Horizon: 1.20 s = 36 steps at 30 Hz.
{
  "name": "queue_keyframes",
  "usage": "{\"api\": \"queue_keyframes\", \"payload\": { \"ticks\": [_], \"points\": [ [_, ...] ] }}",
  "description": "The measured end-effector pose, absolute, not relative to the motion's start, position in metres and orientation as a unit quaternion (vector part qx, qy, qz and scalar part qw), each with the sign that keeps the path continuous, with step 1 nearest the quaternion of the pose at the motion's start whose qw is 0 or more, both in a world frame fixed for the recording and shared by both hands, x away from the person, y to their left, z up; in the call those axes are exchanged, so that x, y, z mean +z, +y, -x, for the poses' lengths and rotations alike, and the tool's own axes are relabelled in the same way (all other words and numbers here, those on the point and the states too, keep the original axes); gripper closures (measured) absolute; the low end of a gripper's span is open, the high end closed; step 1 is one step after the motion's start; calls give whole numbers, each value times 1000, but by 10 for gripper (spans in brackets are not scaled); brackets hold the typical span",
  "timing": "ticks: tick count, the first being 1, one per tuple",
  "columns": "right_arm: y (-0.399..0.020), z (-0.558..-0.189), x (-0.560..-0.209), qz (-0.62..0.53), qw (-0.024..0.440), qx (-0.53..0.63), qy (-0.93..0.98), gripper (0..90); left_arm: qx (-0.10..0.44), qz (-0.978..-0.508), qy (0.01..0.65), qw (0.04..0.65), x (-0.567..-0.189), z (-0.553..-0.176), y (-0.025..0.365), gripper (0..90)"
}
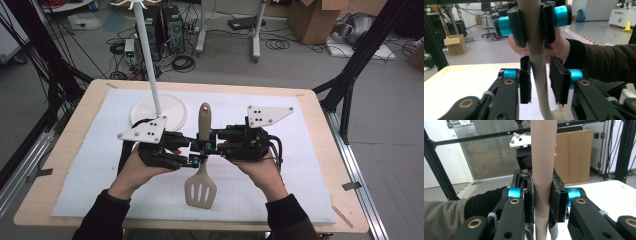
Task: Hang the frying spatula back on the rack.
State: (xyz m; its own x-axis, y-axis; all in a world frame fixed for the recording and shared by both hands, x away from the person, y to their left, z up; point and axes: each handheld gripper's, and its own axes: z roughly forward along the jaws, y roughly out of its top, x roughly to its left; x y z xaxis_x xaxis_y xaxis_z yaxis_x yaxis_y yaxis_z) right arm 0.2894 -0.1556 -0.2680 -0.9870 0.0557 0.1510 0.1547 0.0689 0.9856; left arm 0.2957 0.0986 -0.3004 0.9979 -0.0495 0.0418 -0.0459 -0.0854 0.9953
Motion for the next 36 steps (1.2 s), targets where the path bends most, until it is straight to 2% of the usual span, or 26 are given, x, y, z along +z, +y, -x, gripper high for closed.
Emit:
{"api": "queue_keyframes", "payload": {
  "ticks": [4,8,10,18,27,36],
  "points": [
    [-156,-289,-267,69,31,-679,-730,762,-1,-735,-33,678,-301,-296,98,745],
    [-157,-289,-267,65,37,-682,-728,761,0,-737,-33,675,-302,-296,94,704],
    [-157,-288,-267,64,34,-680,-729,761,2,-736,-38,675,-302,-295,94,740],
    [-156,-288,-266,47,26,-682,-729,738,5,-732,-30,680,-302,-297,97,780],
    [-176,-289,-261,78,-15,-688,-721,461,25,-737,-11,675,-300,-304,109,785],
    [-218,-285,-281,126,-103,-655,-738,233,58,-730,34,680,-289,-331,139,785]
  ]
}}
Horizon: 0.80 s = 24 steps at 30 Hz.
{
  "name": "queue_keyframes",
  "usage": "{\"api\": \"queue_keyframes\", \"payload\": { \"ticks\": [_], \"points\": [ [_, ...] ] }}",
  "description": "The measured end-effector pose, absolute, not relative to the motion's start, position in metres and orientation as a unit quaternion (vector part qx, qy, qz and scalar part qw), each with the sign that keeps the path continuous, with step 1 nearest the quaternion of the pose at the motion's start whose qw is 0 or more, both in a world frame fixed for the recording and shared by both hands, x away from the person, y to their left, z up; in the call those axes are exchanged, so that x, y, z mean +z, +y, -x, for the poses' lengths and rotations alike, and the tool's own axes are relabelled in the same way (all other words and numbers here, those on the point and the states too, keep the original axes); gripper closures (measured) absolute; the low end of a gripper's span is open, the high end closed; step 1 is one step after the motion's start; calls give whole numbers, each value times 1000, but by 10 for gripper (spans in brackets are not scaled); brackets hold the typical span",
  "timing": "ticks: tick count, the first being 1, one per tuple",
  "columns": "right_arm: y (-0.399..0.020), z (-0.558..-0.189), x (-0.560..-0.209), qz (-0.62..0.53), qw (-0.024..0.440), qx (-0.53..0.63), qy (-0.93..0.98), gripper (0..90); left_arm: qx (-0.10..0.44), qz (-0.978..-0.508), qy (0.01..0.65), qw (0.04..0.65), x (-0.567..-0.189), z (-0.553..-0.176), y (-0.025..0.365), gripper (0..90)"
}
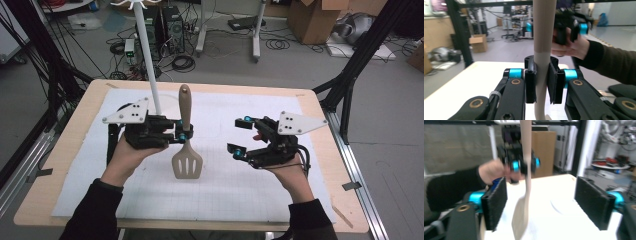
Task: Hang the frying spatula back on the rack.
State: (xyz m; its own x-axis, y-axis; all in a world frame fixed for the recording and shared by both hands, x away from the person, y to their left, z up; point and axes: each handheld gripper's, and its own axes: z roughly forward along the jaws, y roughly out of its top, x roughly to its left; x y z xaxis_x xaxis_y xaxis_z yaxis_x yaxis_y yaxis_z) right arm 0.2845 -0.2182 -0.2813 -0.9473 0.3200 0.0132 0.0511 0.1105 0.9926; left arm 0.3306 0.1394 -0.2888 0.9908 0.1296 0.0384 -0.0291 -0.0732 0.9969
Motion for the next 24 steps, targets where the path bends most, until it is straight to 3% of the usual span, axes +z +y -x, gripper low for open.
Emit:
{"api": "queue_keyframes", "payload": {
  "ticks": [13,24],
  "points": [
    [-265,-283,-331,-170,140,616,756,184,100,-724,86,677,-254,-375,171,785],
    [-282,-281,-355,-198,144,611,753,163,137,-710,160,671,-236,-410,192,785]
  ]
}}
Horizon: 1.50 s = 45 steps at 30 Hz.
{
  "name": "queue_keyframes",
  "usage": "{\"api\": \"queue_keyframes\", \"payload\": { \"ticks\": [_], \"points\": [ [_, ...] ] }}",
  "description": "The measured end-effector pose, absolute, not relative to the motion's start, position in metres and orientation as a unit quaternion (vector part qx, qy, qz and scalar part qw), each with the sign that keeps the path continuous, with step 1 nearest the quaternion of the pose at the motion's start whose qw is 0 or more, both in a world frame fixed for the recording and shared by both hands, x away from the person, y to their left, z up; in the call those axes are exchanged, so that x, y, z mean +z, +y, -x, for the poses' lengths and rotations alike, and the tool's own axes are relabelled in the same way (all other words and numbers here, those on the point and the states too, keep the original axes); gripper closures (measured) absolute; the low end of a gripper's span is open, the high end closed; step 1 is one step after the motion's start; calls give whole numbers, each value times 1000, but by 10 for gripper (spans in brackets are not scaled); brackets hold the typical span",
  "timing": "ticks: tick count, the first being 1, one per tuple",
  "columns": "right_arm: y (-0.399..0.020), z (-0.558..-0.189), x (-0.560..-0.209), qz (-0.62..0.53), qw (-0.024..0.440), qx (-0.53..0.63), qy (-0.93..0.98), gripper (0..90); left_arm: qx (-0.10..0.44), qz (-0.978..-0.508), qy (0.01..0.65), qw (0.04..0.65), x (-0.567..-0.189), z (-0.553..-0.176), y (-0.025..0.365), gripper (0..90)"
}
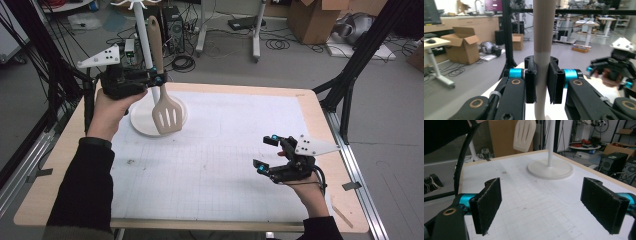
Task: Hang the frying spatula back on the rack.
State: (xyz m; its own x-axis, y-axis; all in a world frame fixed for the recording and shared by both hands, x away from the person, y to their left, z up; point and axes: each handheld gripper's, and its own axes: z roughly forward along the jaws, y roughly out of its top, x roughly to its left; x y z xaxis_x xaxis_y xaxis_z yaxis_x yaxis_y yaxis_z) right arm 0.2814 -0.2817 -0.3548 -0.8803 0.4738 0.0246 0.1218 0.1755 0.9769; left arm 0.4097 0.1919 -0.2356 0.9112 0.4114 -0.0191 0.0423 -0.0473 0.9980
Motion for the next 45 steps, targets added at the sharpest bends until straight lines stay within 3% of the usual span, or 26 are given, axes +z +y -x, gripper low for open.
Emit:
{"api": "queue_keyframes", "payload": {
  "ticks": [17,45],
  "points": [
    [-288,-280,-361,-201,141,609,754,161,153,-710,219,652,-234,-441,203,785],
    [-288,-279,-365,-202,130,608,756,161,171,-697,266,644,-245,-460,216,784]
  ]
}}
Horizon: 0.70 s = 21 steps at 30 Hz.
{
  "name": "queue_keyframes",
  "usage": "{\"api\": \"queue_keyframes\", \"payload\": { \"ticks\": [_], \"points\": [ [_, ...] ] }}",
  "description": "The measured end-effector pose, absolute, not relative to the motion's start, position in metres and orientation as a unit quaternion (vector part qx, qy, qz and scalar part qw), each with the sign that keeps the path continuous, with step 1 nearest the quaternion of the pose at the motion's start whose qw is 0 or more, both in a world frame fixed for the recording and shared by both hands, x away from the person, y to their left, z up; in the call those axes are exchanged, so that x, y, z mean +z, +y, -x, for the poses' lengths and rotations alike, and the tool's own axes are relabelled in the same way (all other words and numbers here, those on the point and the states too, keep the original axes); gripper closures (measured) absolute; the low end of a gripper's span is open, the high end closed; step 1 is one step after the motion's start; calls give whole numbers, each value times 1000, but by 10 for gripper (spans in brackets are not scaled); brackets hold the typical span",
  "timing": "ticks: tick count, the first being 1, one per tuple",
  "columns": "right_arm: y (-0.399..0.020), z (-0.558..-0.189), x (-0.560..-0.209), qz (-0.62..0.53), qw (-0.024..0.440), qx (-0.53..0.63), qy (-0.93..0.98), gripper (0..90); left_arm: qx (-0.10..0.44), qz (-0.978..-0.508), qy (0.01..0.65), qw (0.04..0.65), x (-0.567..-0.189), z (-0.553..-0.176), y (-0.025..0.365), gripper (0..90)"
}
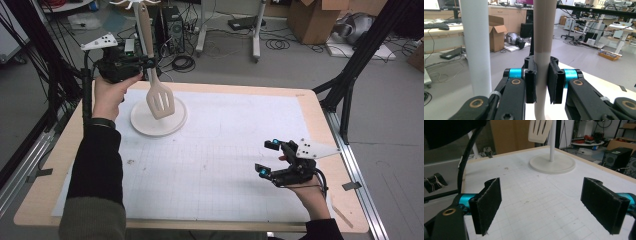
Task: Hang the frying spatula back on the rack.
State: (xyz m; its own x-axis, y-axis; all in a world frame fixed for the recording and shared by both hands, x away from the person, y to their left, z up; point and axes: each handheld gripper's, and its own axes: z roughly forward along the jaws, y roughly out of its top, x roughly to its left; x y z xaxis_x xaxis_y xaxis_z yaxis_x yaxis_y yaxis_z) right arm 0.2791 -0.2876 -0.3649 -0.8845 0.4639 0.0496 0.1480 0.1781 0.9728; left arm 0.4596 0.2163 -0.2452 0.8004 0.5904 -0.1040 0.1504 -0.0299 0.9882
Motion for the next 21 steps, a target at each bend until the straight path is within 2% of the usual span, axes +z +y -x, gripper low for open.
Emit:
{"api": "queue_keyframes", "payload": {
  "ticks": [7,12,15,21],
  "points": [
    [-287,-279,-365,-201,129,609,756,161,159,-692,263,654,-249,-460,211,766],
    [-288,-278,-364,-199,132,611,754,161,147,-688,271,657,-252,-460,211,522],
    [-288,-277,-364,-202,128,613,753,161,153,-680,275,662,-254,-457,215,413],
    [-288,-277,-364,-202,128,611,754,161,173,-684,279,651,-258,-443,228,299]
  ]
}}
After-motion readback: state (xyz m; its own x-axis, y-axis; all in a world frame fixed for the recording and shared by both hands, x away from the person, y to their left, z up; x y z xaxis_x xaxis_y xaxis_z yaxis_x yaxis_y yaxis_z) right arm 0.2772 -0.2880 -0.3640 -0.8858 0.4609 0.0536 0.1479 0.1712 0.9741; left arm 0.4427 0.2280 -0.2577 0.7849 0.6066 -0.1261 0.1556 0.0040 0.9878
